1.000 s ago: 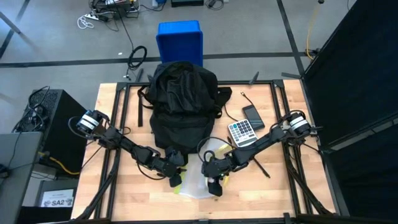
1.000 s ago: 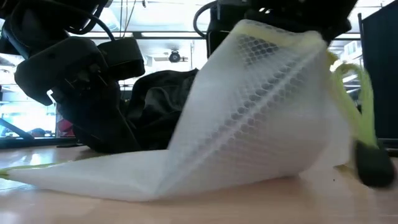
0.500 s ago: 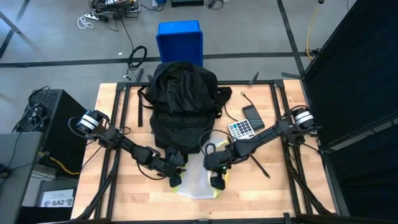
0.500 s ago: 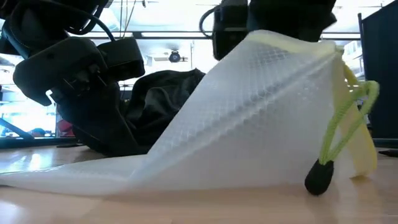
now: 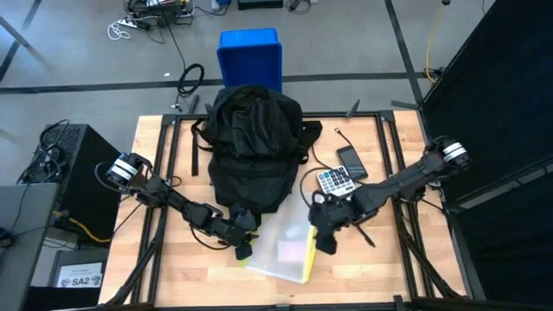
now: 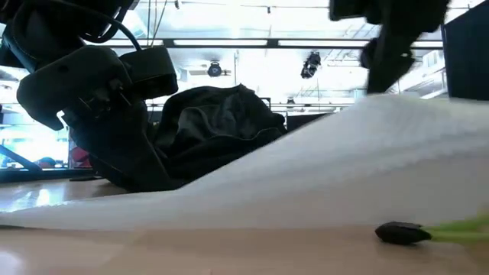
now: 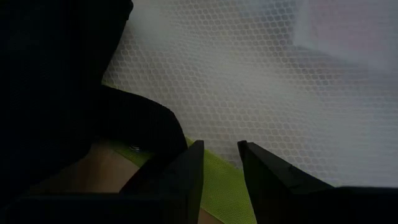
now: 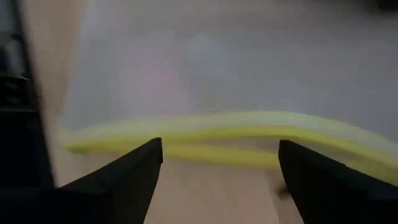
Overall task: Unpack backpack
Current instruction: Put the black ballpen into the yellow zipper pouch
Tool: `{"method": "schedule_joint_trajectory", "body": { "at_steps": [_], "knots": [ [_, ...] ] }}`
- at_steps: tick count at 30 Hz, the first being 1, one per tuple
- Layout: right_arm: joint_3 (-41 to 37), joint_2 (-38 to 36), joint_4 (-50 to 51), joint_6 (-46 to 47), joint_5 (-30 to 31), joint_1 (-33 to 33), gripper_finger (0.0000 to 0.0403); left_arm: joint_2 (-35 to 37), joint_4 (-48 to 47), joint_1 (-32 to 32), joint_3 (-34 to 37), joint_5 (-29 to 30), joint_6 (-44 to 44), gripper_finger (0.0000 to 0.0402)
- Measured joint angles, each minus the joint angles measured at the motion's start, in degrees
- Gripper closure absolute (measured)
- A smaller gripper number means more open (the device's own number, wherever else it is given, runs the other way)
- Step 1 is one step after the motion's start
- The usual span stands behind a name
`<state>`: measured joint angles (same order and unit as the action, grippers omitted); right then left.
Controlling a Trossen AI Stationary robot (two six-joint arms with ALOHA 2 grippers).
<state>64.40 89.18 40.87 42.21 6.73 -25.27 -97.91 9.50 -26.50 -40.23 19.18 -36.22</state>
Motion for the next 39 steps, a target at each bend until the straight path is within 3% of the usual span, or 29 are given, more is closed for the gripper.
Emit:
{"method": "schedule_joint_trajectory", "body": {
  "at_steps": [7, 10, 13, 19, 25, 30, 33, 37, 39],
  "knots": [
    [0.0, 3.3, 16.3, 12.5, 2.3, -3.6, 0.0118, 0.0, 0.0, 0.0, 0.0, 0.0, 0.0, 0.0315],
    [-0.1, 4.5, 24.3, 17.5, 0.1, -5.1, 0.0131, 0.0, 0.0, 0.0, 0.0, 0.0, -0.1, 0.0315],
    [-2.6, 4.5, 26.1, 18.8, -1.7, -6.0, 0.0148, 0.0, 0.0, 0.0, 0.0, 0.0, -0.1, 0.0315],
    [-11.9, 3.9, 18.7, 19.1, -6.0, -6.0, 0.0190, 0.0, 0.0, 0.0, 0.0, 0.0, -0.2, 0.0314],
    [-21.5, 0.5, 4.7, 20.7, -9.3, -5.3, 0.0221, 0.0, 0.0, 0.0, 0.0, -0.2, -0.4, 0.0315],
    [-25.3, -1.3, 1.2, 22.0, -10.1, -5.0, 0.0247, 0.0, 0.0, 0.0, 0.0, -0.3, -0.4, 0.0315],
    [-25.5, -1.4, 0.3, 21.3, -10.2, -5.0, 0.0285, 0.0, 0.0, 0.0, 0.0, -0.4, -0.4, 0.0315],
    [-25.5, -1.7, -2.1, 19.0, -10.2, -5.0, 0.0370, 0.0, 0.1, 0.0, 0.0, -0.4, -0.4, 0.0315],
    [-25.6, -1.8, -2.6, 18.7, -10.2, -5.0, 0.0389, 0.0, 0.0, 0.0, 0.0, -0.4, -0.4, 0.0314]
  ]
}}
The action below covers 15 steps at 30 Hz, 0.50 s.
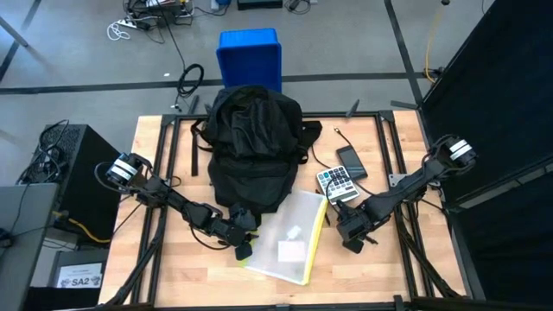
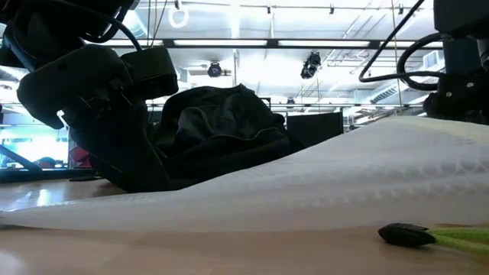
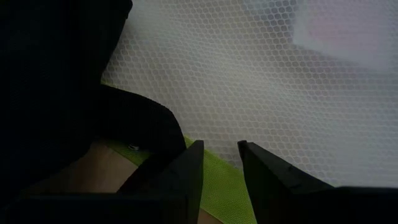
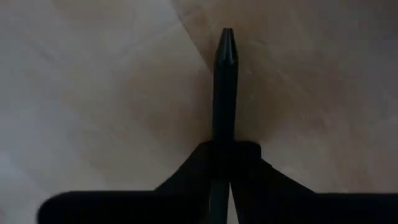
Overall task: Unpack backpack
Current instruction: Put the black ballpen into the yellow zipper pouch
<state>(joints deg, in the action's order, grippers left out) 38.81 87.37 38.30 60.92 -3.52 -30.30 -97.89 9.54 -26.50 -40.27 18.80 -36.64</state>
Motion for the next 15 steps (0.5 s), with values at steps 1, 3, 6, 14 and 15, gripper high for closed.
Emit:
{"method": "schedule_joint_trajectory", "body": {
  "at_steps": [1, 3, 6, 14, 15],
  "knots": [
    [-0.1, -0.2, -0.1, 0.1, 0.0, 0.0, 0.0389, 0.0, 0.0, 0.0, 0.0, 0.0, 0.0, 0.0315],
    [0.0, -0.9, 0.3, 0.8, 0.2, 0.0, 0.0388, 0.0, 0.0, 0.0, 0.0, 0.0, 0.0, 0.0314],
    [2.0, -2.2, 3.0, 2.1, 2.7, -0.9, 0.0396, 0.0, 0.0, 0.0, 0.0, 0.0, -0.1, 0.0315],
    [7.2, -5.0, -4.4, 3.6, 8.5, -3.5, 0.0400, 0.0, 0.2, 0.0, 0.0, -0.1, -0.1, 0.0315],
    [7.4, -5.0, -6.7, 3.5, 8.1, -3.5, 0.0401, 0.0, 0.2, 0.0, 0.0, -0.1, -0.1, 0.0314]
  ]
}}
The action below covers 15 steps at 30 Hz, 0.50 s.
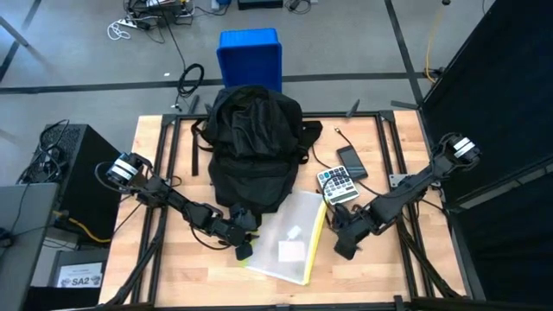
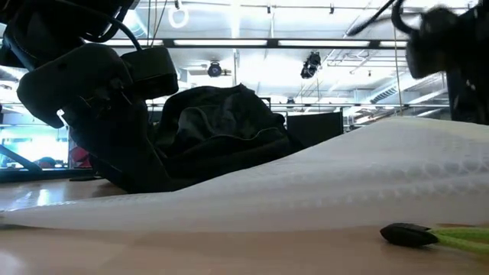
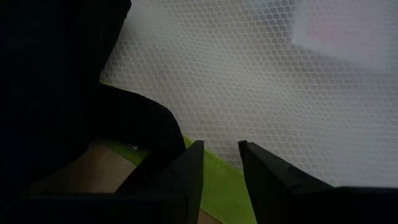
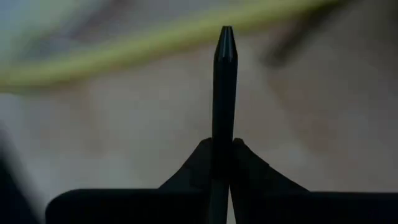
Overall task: Unpack backpack
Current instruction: Put the black ballpen into the yellow zipper pouch
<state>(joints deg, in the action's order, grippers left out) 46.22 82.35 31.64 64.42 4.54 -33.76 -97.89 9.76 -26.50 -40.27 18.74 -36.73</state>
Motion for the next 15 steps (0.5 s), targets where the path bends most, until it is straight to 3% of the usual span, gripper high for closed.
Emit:
{"method": "schedule_joint_trajectory", "body": {
  "at_steps": [8, 15],
  "knots": [
    [0.0, 1.4, -8.0, -1.0, -7.0, 3.1, 0.0402, 0.0, 0.1, 0.0, 0.0, 0.0, 0.0, 0.0315],
    [0.1, 7.8, -11.9, -5.7, -13.6, 8.9, 0.0402, 0.0, 0.2, 0.0, 0.0, 0.0, 0.0, 0.0315]
  ]
}}
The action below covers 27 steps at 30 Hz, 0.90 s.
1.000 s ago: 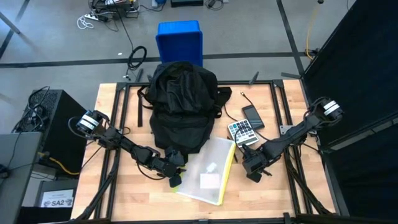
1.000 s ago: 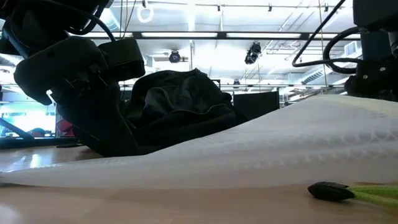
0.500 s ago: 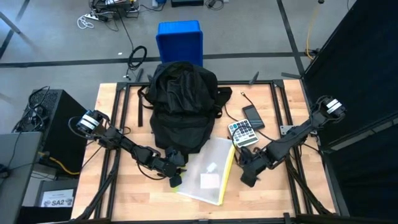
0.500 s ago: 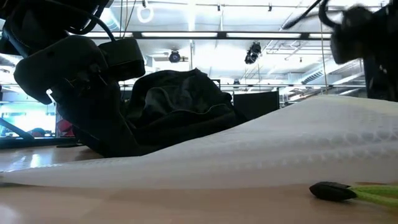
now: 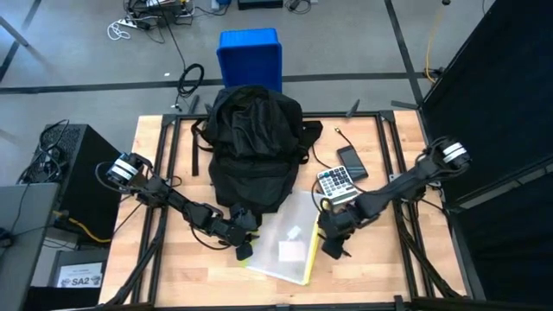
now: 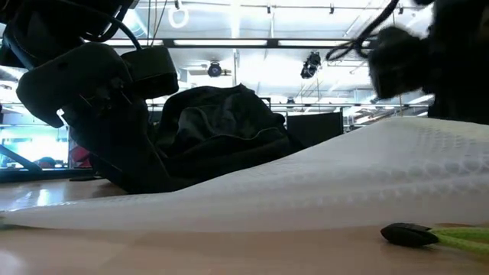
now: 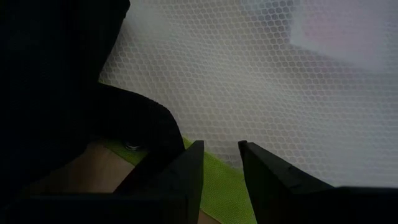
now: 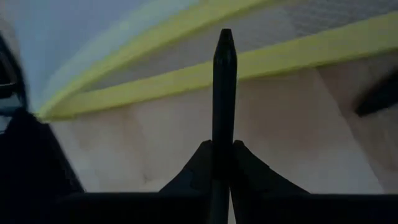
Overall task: Unpack backpack
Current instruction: Put the black ballpen into the yellow zipper pouch
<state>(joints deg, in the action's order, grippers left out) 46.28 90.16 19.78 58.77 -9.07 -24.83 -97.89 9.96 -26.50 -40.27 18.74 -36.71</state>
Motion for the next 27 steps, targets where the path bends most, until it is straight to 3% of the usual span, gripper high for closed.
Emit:
{"method": "schedule_joint_trajectory", "body": {
  "at_steps": [9, 17, 21, 27],
  "knots": [
    [0.0, 2.7, -17.0, -5.8, -3.7, 7.1, 0.0403, 0.0, 0.5, 0.0, 0.0, 0.0, 0.0, 0.0315],
    [0.1, 2.7, -24.4, -6.1, 3.4, 10.0, 0.0396, 0.0, 1.0, 0.0, 0.0, 0.0, 0.0, 0.0314],
    [0.1, 2.7, -25.8, -8.1, 7.7, 10.0, 0.0366, 0.0, 1.0, 0.0, 0.0, 0.0, 0.0, 0.0315],
    [0.1, 2.7, -28.2, -11.3, 7.9, 9.7, 0.0285, 0.0, 1.0, 0.0, 0.0, 0.0, 0.0, 0.0314]
  ]
}}
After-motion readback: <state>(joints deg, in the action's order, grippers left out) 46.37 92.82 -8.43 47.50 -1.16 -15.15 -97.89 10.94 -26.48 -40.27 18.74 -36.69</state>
